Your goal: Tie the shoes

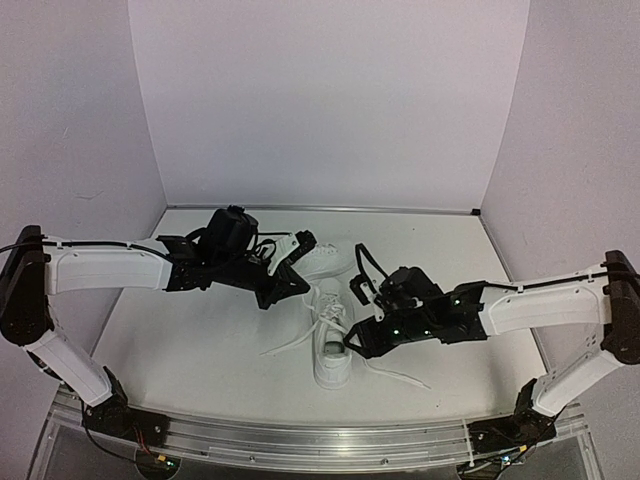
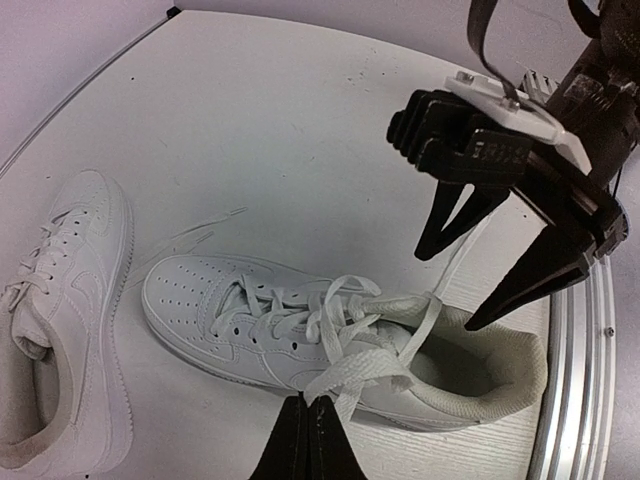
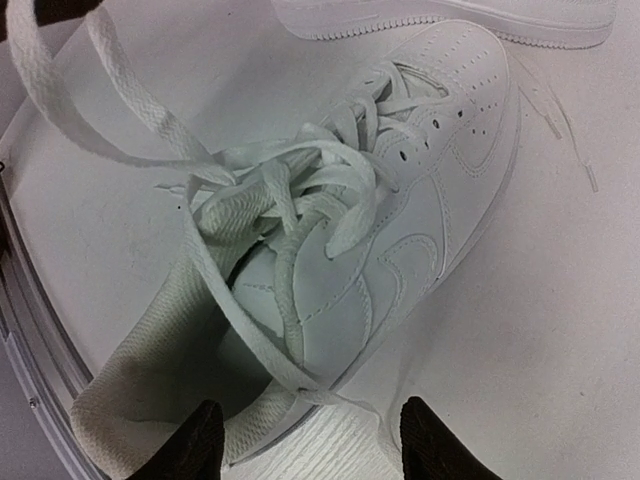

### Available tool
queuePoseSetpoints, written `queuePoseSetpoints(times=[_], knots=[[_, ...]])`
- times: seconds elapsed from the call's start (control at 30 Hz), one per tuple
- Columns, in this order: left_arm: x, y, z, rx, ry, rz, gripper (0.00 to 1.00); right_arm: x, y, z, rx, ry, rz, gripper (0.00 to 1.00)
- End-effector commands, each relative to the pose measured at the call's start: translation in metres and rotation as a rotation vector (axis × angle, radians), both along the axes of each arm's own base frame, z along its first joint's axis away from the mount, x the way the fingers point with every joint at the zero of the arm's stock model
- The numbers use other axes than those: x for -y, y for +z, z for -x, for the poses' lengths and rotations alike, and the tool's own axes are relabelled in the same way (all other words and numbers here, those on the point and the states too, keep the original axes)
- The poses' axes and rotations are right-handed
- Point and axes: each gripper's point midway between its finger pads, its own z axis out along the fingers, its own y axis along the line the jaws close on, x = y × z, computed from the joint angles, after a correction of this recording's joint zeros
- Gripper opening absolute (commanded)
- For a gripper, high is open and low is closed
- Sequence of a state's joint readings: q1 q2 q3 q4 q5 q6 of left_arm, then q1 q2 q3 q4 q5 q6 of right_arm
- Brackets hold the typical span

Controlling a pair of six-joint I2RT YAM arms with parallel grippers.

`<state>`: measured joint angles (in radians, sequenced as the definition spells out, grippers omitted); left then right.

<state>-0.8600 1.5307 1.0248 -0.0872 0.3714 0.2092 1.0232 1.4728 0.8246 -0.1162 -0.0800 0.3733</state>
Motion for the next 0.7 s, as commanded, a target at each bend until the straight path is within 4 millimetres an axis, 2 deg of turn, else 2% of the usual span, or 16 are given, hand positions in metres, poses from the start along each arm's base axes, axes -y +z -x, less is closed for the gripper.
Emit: queuePoseSetpoints(times=[0.0,0.2,0.4,0.53,0.67], knots=[[0.001,0.021,-0.001,0.032,-0.008,0.035,0.0,-0.014,0.008,-0.013,0.033,0.014,-0.033,0.56],[0.0,0.02,-0.002,0.034,-0.006,0.033,0.0,-0.012,0.007,-0.017,0.033,0.002,-0.033,0.45],[0.002,0.02,-0.003,0.036,-0.005,0.029,0.0,-0.01,0.01,-0.016,0.026,0.01,-0.051,0.2],[0.002,0.019,-0.004,0.035,-0.002,0.025,0.0,-0.01,0.015,-0.014,0.023,0.015,-0.068,0.16],[0.001,0.017,-0.005,0.034,0.002,0.016,0.0,-0.01,0.025,-0.013,0.03,0.02,-0.096,0.18]])
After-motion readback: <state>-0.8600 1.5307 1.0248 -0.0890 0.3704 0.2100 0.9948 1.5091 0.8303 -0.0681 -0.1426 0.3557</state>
